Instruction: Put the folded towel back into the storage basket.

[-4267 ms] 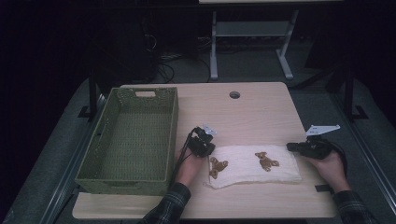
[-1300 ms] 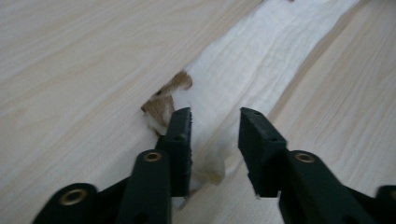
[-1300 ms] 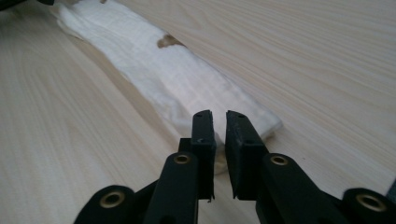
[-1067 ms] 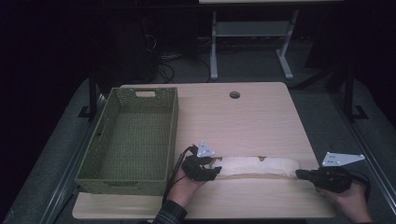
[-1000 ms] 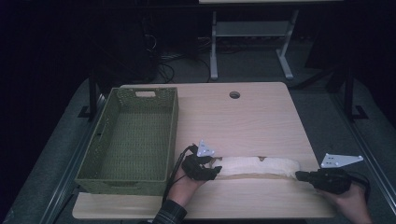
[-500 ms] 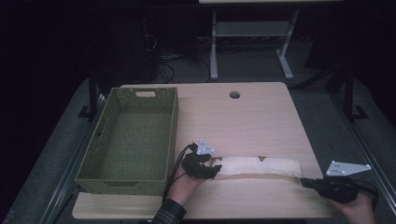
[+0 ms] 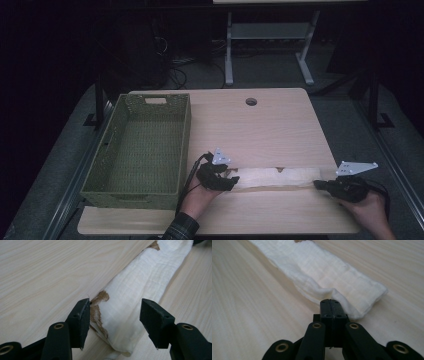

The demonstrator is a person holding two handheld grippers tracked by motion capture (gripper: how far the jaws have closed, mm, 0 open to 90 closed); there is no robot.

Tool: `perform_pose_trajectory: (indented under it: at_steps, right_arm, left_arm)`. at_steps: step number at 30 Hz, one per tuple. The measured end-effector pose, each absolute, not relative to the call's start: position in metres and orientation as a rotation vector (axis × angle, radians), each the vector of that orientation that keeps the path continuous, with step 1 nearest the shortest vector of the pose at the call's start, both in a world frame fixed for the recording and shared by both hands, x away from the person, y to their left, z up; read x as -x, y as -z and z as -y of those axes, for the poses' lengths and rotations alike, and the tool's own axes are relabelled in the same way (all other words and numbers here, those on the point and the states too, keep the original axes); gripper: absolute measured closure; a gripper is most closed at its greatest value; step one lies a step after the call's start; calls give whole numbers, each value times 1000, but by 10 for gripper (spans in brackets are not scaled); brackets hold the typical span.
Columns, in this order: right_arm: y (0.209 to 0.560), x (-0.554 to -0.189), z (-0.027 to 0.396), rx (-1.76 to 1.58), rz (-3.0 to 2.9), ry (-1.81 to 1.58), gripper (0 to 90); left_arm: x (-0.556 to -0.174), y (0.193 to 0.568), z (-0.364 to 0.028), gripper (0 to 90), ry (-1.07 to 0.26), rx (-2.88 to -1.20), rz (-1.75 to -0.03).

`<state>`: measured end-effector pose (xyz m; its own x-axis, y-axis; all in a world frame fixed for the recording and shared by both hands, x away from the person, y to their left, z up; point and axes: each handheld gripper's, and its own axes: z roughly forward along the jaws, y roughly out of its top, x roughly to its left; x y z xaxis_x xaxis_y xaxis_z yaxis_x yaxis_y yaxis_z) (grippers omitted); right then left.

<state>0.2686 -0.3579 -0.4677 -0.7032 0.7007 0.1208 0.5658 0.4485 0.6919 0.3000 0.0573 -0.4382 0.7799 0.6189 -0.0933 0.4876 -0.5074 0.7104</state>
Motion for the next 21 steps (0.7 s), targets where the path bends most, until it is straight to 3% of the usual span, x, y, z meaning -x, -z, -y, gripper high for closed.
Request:
perform_pose_trajectory:
  at_steps: [21]
  right_arm:
    - [469, -347, 333, -1056, -2507, -1082, 899]
  left_arm:
    - [-317, 437, -51, 400, -227, -2181, -793]
